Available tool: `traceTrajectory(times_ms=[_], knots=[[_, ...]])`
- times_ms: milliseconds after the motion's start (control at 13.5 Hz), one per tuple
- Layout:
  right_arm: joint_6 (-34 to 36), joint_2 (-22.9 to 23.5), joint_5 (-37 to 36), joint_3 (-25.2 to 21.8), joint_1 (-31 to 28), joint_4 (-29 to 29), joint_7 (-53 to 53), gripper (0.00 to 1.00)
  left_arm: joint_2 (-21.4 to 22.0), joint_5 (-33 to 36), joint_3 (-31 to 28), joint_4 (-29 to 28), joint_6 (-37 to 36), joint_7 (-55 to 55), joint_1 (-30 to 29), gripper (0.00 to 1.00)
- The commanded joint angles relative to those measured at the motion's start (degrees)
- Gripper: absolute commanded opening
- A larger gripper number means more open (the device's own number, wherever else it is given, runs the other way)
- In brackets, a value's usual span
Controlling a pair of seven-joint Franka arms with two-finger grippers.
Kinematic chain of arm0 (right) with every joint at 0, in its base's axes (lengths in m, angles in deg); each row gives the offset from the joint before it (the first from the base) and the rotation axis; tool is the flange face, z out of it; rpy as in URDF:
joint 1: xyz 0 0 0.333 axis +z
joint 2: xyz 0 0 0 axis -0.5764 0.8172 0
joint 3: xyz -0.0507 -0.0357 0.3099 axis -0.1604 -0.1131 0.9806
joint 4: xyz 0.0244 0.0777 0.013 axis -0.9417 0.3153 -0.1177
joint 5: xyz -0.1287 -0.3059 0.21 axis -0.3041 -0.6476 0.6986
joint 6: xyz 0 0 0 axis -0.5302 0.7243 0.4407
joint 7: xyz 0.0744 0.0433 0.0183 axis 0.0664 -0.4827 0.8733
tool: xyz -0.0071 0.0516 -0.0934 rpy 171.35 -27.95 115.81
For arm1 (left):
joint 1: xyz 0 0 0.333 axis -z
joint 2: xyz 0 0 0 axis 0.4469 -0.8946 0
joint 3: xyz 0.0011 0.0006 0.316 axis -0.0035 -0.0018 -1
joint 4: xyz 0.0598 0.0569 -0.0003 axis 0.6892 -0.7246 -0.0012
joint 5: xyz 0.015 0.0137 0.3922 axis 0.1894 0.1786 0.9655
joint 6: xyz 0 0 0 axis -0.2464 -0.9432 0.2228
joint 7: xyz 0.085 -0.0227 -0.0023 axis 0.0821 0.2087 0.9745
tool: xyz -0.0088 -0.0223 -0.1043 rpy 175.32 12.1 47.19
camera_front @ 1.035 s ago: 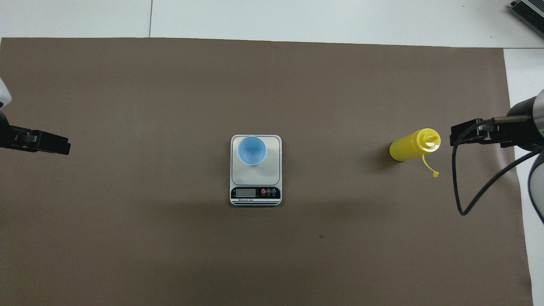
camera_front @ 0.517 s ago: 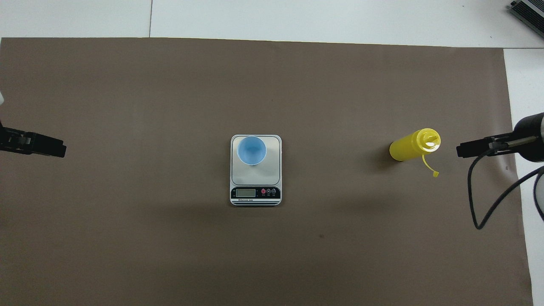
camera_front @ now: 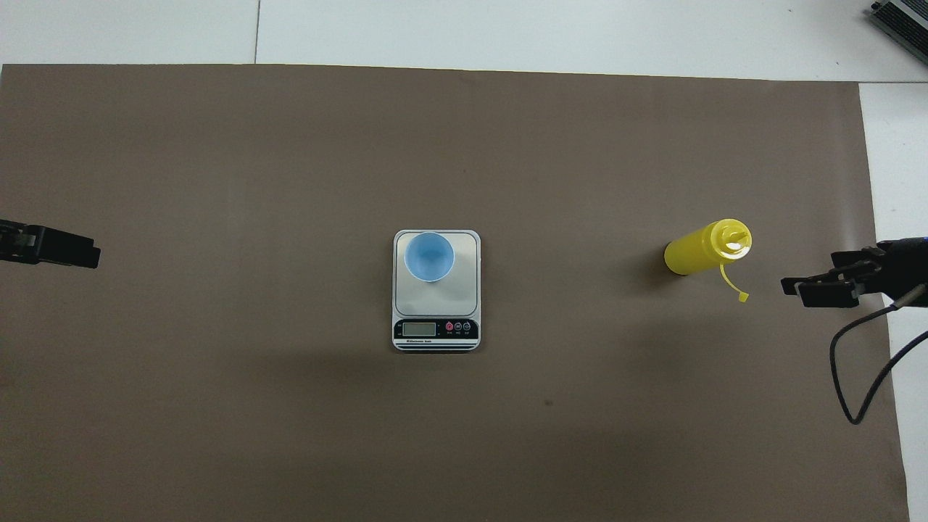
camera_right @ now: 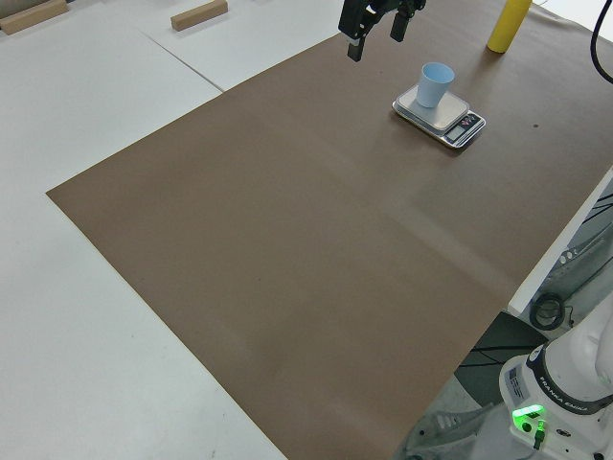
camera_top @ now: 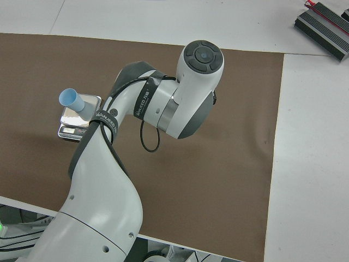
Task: Pour seasoning into cup on scale with both arms
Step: 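Move the right gripper down beside the yellow bottle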
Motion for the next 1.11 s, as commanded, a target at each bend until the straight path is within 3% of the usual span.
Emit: traceTrajectory(times_ms=[0, 222, 591, 1035], knots=[[-5.28, -1.01, 8.76, 0.45, -2.67, 7.05, 13.41, 1.0, 1.33, 0.25, 0.25, -1.28, -0.8, -0.18, 0.21, 1.0], [-6.61, 3.03, 19.31, 0.45, -4.7, 9.7, 29.14, 1.0, 1.33, 0.25, -0.18, -1.28, -0.63, -0.18, -0.57, 1.0], [-11.62, 5.49, 32.07, 0.45, -4.97, 15.59, 45.69, 1.0, 1.33, 0.25, -0.19, -1.28, -0.63, -0.18, -1.36, 1.0], [-14.52, 9.45, 47.35, 0.45, -3.04, 15.95, 66.25, 1.0, 1.33, 0.25, -0.19, -1.37, -0.63, -0.18, -1.36, 1.0]])
